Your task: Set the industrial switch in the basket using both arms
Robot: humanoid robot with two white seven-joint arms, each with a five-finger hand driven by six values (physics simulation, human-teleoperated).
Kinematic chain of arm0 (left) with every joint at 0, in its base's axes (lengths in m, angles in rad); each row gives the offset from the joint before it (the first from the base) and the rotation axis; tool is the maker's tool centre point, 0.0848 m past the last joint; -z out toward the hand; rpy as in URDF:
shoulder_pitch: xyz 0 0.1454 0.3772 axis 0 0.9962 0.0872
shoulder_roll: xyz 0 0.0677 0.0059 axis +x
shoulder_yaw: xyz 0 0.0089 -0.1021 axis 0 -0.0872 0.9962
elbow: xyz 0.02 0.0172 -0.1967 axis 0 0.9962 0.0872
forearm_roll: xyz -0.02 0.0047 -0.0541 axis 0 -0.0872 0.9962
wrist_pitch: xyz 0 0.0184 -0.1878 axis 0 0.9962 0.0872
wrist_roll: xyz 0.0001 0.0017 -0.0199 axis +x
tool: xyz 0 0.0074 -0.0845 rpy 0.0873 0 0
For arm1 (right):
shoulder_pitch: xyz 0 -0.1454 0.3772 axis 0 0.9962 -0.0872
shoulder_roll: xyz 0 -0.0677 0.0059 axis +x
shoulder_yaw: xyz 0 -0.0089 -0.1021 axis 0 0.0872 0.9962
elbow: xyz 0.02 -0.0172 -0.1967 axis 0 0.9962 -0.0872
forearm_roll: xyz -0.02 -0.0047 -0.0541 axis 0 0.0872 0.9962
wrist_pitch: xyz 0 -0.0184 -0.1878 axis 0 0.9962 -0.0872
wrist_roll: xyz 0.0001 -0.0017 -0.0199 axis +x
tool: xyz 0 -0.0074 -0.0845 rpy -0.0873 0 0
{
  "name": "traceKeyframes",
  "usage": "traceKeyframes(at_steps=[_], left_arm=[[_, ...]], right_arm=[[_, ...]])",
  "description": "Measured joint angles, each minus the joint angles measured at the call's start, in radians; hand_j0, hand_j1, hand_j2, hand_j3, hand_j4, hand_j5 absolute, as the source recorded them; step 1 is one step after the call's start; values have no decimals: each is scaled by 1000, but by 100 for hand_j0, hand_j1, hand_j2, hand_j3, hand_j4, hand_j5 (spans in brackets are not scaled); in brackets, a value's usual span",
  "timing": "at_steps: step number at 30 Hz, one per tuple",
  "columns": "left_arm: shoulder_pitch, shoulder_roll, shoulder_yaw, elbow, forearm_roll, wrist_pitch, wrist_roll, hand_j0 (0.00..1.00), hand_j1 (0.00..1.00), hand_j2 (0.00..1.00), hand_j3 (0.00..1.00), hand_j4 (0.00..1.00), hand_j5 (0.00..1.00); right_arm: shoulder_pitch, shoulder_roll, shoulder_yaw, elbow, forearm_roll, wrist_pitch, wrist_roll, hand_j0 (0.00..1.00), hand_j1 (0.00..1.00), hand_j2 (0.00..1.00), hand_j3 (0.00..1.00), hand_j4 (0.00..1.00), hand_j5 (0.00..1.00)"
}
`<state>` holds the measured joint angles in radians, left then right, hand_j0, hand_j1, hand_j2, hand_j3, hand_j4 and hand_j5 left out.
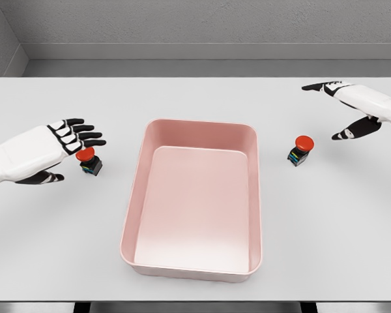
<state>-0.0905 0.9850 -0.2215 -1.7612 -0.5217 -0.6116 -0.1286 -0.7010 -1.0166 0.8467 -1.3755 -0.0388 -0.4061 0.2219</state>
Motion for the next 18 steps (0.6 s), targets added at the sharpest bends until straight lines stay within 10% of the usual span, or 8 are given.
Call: traceKeyframes(at_steps=[18], left_arm=[[-3, -47, 36, 12, -9, 0, 6, 100, 100, 100, 100, 100, 100]], right_arm=[[-91, -52, 184, -2, 6, -112, -1, 100, 100, 100, 100, 100, 100]])
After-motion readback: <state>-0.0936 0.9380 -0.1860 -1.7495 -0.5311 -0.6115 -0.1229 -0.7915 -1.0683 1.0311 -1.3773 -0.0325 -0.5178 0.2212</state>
